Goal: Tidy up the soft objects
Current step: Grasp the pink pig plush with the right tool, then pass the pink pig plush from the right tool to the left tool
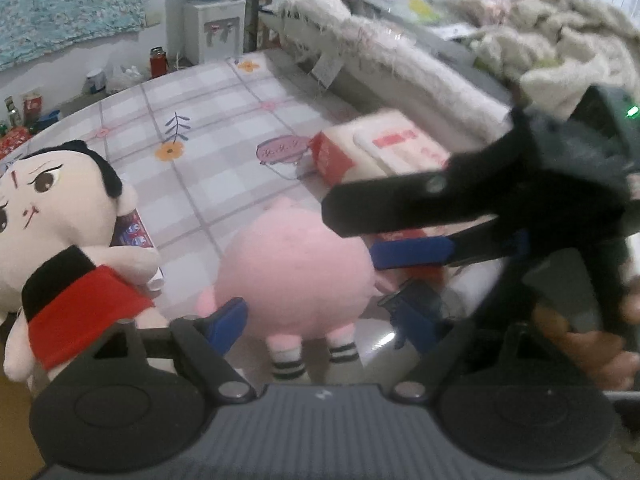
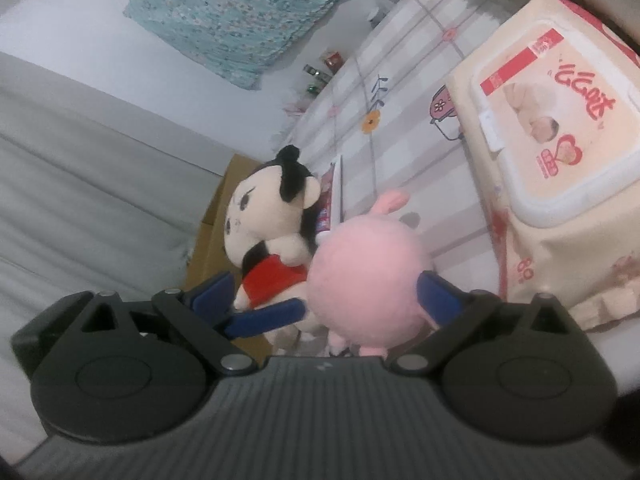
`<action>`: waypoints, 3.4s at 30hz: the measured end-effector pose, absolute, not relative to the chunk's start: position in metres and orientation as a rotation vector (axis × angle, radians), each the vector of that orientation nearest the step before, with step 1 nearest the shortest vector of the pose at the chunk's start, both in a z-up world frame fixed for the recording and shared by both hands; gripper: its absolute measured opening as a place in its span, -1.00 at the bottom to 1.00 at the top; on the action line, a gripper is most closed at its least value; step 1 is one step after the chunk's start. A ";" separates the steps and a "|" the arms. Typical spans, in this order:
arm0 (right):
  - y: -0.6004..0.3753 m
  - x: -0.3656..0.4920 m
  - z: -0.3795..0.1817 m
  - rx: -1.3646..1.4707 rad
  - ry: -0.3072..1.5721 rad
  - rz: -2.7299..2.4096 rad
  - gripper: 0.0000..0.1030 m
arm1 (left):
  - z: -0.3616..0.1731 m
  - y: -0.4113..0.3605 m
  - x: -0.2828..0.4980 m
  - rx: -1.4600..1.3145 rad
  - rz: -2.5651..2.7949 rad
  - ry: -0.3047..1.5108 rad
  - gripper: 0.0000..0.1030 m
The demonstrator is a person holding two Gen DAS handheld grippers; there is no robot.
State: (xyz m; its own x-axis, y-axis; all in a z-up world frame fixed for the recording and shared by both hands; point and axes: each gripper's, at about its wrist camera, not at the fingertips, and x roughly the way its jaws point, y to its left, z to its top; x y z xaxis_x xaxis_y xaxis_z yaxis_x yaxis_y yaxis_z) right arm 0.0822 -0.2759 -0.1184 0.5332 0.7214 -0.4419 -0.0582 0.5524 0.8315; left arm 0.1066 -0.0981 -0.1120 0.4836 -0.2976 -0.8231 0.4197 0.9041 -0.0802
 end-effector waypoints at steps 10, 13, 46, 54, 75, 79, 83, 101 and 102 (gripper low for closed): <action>-0.299 0.078 -0.124 1.010 0.845 0.598 0.91 | -0.126 -0.110 0.125 0.226 -0.291 1.016 0.49; -0.311 0.070 -0.121 1.011 0.815 0.570 0.92 | -0.120 -0.101 0.130 0.155 -0.293 1.029 0.39; -0.283 0.069 -0.123 1.178 0.790 0.583 0.98 | -0.168 -0.027 0.140 -0.859 -0.664 1.147 0.78; -0.280 0.082 -0.129 1.194 0.828 0.613 0.98 | -0.162 -0.019 0.131 -0.786 -0.647 1.135 0.78; -0.271 0.065 -0.070 0.699 0.710 0.461 0.98 | -0.099 -0.096 0.162 0.305 -0.385 0.904 0.90; -0.267 0.066 -0.080 0.679 0.723 0.479 0.98 | -0.114 -0.108 0.167 0.456 -0.419 0.926 0.95; -0.265 0.069 -0.092 0.712 0.729 0.516 0.98 | -0.126 -0.112 0.175 0.541 -0.416 0.943 1.00; -0.284 0.054 -0.075 0.687 0.657 0.460 0.98 | -0.048 -0.050 0.160 0.106 -0.262 0.841 0.36; -0.282 0.056 -0.073 0.674 0.661 0.466 0.98 | -0.036 -0.043 0.155 0.072 -0.253 0.816 0.36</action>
